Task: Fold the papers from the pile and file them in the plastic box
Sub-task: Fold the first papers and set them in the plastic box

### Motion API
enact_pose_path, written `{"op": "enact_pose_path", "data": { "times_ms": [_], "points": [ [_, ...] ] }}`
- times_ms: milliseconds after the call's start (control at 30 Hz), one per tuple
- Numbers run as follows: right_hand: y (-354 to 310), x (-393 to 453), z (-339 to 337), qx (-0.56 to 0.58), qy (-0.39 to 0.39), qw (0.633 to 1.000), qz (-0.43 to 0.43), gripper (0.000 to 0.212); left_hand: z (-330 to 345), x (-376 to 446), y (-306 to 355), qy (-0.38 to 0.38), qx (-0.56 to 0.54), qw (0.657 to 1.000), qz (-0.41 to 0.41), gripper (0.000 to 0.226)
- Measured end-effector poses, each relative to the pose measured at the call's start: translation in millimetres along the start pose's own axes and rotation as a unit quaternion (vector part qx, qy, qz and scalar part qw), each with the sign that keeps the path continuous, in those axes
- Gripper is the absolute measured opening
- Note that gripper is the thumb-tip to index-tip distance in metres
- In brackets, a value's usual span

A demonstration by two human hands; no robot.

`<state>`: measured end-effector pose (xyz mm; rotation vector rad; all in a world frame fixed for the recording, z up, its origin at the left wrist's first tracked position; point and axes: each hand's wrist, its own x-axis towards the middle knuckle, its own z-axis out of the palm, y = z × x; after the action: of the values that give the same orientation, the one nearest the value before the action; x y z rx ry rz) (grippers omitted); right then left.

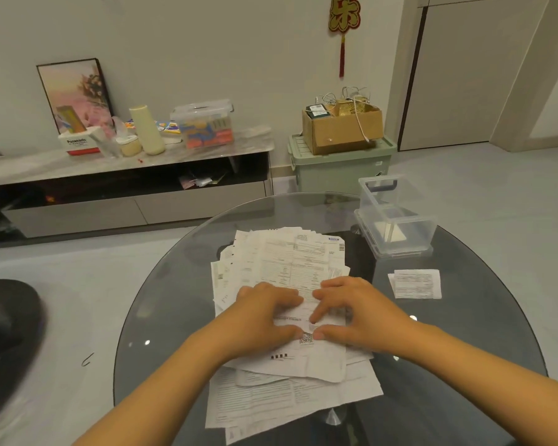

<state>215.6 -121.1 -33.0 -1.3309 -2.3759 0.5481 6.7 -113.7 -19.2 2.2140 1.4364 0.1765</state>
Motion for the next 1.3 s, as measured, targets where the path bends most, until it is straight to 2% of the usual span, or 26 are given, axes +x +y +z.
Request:
{"op": "enact_pose_path", "data": {
  "times_ms": [133, 267, 367, 500, 634, 767, 901, 1134, 1201, 1301],
  "points": [
    [-2, 1, -3, 0.039, 0.004, 0.999, -0.007, 0.016, -7, -2, -5, 0.024, -0.014, 1.0, 0.003, 0.049],
    [-3, -2, -9, 0.117, 0.025, 0.992, 0.043, 0.009, -22, -10, 0, 0.028, -0.046, 0.998, 0.031, 0.041],
    [-4, -4, -13, 0.134, 0.051, 0.988, 0.054, 0.015, -34, -17, 6, 0.014, -0.118, 0.993, 0.022, 0.02],
    [-6, -5, -15, 0.148, 0.108, 0.981, 0.063, 0.016, -38, -19, 9, -0.006, -0.17, 0.985, 0.01, 0.014],
    [-9, -2, -14, 0.168, 0.148, 0.971, 0.086, 0.013, -34, -15, 7, 0.048, -0.202, 0.978, -0.033, 0.007],
    [-6, 4, -11, 0.194, 0.128, 0.966, 0.113, 0.034, -26, -8, 5, 0.115, -0.203, 0.968, -0.092, 0.009],
    [-5, 10, -5, 0.166, 0.103, 0.972, 0.13, 0.07, -18, -3, 2, 0.147, -0.163, 0.969, -0.115, 0.028],
    [-5, 15, 2, 0.126, 0.058, 0.981, 0.134, 0.093, -9, 5, 1, 0.114, -0.112, 0.98, -0.117, 0.088],
    [-5, 15, 5, 0.095, 0.048, 0.986, 0.127, 0.093, -8, 7, -1, 0.099, -0.099, 0.984, -0.111, 0.1],
    [-5, 15, 5, 0.067, 0.03, 0.99, 0.118, 0.078, -7, 8, -4, 0.088, -0.048, 0.99, -0.097, 0.107]
  ]
}}
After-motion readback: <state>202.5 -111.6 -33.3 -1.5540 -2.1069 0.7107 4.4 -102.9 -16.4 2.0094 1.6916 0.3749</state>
